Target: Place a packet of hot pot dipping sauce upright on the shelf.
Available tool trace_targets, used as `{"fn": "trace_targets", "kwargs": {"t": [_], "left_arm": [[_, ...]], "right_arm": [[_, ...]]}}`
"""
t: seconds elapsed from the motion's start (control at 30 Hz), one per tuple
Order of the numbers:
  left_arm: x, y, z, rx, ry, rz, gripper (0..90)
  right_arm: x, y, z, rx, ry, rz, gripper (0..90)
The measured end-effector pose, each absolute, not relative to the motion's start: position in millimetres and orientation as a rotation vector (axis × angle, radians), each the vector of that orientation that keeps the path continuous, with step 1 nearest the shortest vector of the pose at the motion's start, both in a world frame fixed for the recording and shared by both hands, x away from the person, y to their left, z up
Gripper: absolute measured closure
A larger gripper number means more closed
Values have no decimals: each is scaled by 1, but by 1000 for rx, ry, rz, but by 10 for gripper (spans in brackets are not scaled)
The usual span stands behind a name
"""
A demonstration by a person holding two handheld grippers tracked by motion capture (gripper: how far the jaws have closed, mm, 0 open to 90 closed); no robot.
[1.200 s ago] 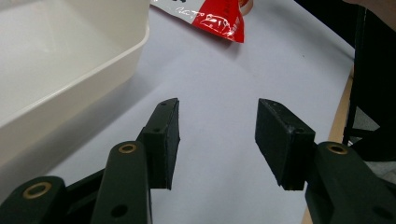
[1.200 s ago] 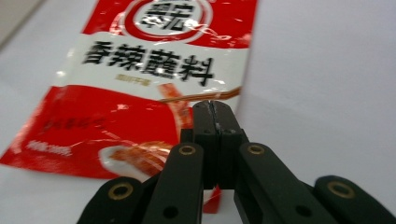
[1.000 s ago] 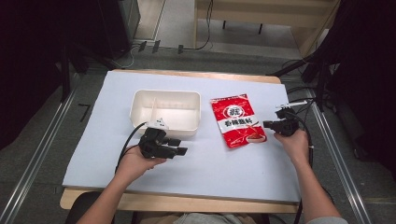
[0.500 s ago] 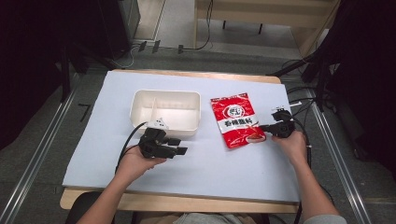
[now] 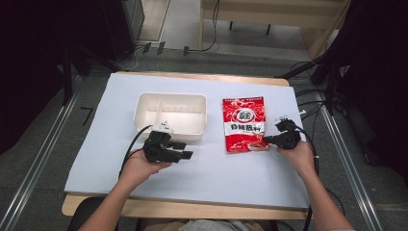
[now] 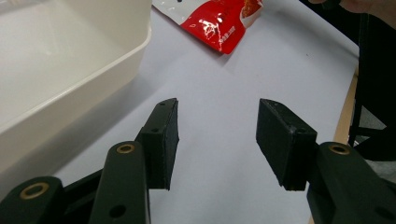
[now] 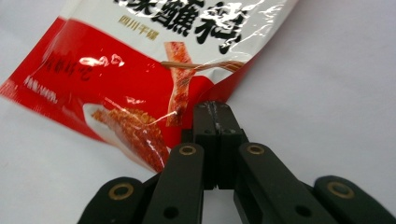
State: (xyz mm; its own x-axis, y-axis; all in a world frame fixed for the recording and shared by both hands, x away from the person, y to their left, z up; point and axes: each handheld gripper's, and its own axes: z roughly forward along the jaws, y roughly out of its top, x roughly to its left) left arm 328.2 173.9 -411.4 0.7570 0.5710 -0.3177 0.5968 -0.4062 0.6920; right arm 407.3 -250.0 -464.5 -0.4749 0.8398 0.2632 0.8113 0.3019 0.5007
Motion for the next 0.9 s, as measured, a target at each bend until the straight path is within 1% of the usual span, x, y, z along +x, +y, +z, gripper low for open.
{"fn": "trace_targets", "kwargs": {"t": [0.3, 0.4, 0.5, 0.53, 0.57, 0.6, 0.63, 0.67, 0.7, 0.77, 0.9], "left_arm": [[332, 171, -411, 2098, 861, -41, 498], [333, 165, -412, 2106, 855, -38, 522], [334, 155, -413, 2130, 837, -9, 636], [335, 151, -413, 2130, 839, -9, 636], [336, 147, -414, 2127, 835, -11, 713], [337, 143, -414, 2137, 825, -1, 713], [338, 138, -414, 2139, 809, 8, 748], [338, 133, -414, 2148, 802, 11, 779], [339, 127, -415, 2147, 795, 14, 819], [343, 116, -416, 2144, 795, 3, 829], [351, 92, -418, 2124, 801, -8, 860]], "right_arm": [[382, -224, -460, 1510, 2575, 972, 900], [379, -220, -460, 1489, 2581, 969, 900], [379, -221, -458, 1488, 2574, 965, 900], [379, -223, -457, 1490, 2565, 959, 893], [379, -227, -455, 1482, 2545, 953, 861], [379, -227, -455, 1482, 2545, 953, 861], [379, -229, -454, 1481, 2533, 962, 846], [379, -231, -452, 1479, 2521, 964, 822], [380, -236, -450, 1467, 2496, 982, 775], [380, -239, -449, 1473, 2485, 997, 768], [381, -246, -447, 1469, 2461, 1021, 709]]}}
